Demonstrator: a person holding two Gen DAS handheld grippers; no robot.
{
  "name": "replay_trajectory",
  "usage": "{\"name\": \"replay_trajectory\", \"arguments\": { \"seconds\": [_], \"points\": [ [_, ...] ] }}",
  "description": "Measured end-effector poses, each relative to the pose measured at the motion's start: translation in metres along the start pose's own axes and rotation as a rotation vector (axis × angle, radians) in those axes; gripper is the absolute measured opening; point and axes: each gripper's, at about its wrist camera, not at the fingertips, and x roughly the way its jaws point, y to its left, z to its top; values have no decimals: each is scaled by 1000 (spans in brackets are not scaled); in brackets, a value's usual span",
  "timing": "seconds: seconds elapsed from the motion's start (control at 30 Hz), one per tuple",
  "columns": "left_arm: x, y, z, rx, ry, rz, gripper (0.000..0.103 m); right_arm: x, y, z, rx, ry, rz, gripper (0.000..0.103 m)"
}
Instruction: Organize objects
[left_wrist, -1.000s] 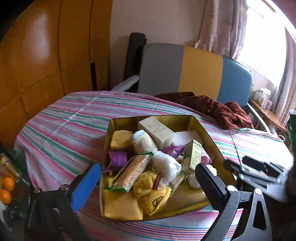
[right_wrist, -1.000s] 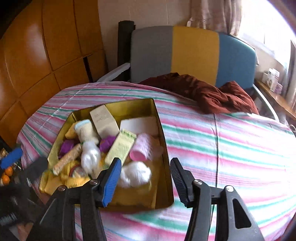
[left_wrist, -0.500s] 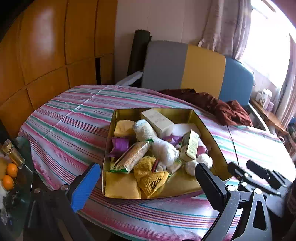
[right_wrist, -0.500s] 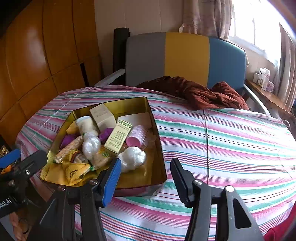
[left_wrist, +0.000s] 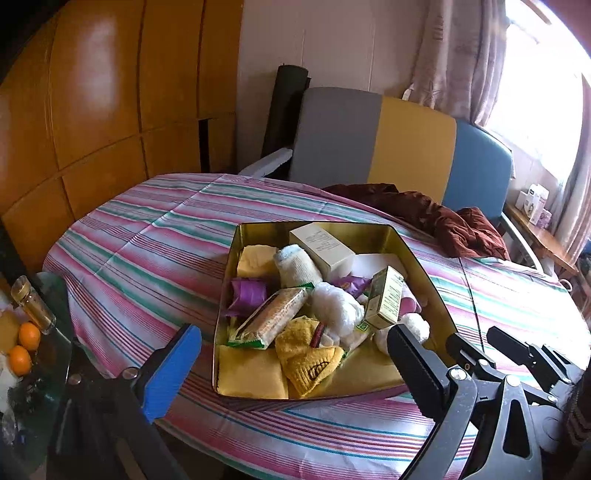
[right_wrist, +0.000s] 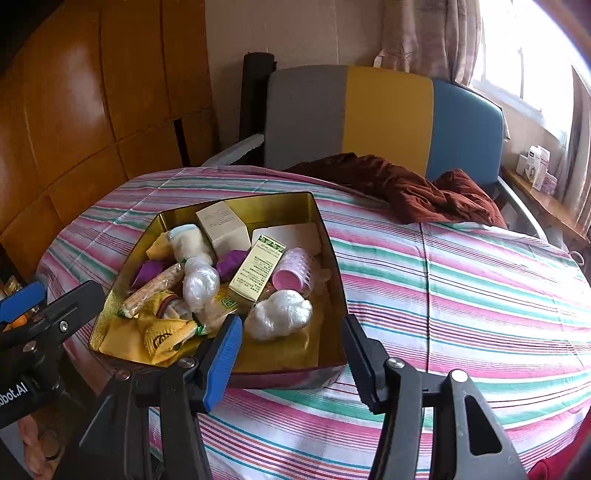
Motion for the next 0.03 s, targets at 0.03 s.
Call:
{"name": "replay_trajectory", "arguments": {
  "seconds": [0.03],
  "points": [
    [0, 0, 0, 2, 1, -1, 102, 0, 0, 0, -1, -1, 2, 56]
  ]
}}
